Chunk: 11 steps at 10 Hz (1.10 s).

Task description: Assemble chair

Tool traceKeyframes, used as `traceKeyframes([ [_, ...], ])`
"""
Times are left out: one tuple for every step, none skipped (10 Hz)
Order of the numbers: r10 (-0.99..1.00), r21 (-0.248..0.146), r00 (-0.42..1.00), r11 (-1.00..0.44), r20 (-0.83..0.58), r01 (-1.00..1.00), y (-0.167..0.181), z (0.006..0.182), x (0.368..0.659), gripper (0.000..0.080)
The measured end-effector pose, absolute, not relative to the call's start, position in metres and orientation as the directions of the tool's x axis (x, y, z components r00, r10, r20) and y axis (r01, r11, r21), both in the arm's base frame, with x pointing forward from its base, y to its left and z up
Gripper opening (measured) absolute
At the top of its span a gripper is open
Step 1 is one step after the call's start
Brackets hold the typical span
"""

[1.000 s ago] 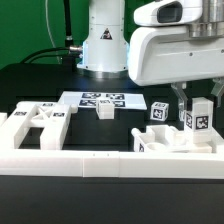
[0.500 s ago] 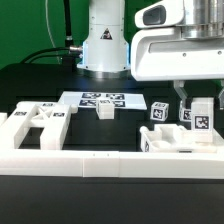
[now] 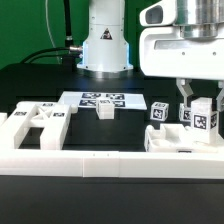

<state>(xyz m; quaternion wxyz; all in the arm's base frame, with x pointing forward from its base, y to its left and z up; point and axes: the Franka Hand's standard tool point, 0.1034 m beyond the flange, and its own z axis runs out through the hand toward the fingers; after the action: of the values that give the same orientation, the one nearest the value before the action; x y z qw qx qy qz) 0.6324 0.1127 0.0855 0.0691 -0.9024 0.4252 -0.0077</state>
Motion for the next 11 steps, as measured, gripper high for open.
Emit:
traceKeyframes([
  [-0.765, -0.132, 0.642, -0.633, -0.045, -0.763, 0.1123, 0.0854, 0.6324, 0.0286],
  [-0.73, -0.133, 0.682, -0.673, -0.039, -0.728, 0.1124, 0.0852, 0.6322, 0.036],
  [-0.704, -0.134, 0.709, -0.7, -0.034, -0.701, 0.1126, 0.0859, 0.6328, 0.0541],
  [-0.685, -0.134, 0.728, -0.719, -0.03, -0.682, 0.1134, 0.0859, 0.6327, 0.0541],
  [-0.614, -0.134, 0.789, -0.781, -0.015, -0.61, 0.1157, 0.0861, 0.6324, 0.063],
  [-0.537, -0.135, 0.843, -0.835, -0.003, -0.533, 0.1152, 0.0856, 0.6324, 0.0644],
  [-0.485, -0.134, 0.874, -0.867, 0.006, -0.48, 0.1151, 0.0852, 0.6323, 0.0644],
  [-0.361, -0.131, 0.932, -0.926, 0.024, -0.355, 0.1166, 0.0853, 0.6324, 0.0648],
  [-0.239, -0.122, 0.97, -0.965, 0.044, -0.232, 0.1178, 0.0859, 0.6329, 0.0648],
  [-0.155, -0.116, 0.986, -0.982, 0.054, -0.148, 0.1183, 0.0857, 0.6327, 0.0648],
  [-0.113, -0.114, 0.992, -0.988, 0.06, -0.105, 0.1186, 0.0863, 0.6334, 0.0648],
])
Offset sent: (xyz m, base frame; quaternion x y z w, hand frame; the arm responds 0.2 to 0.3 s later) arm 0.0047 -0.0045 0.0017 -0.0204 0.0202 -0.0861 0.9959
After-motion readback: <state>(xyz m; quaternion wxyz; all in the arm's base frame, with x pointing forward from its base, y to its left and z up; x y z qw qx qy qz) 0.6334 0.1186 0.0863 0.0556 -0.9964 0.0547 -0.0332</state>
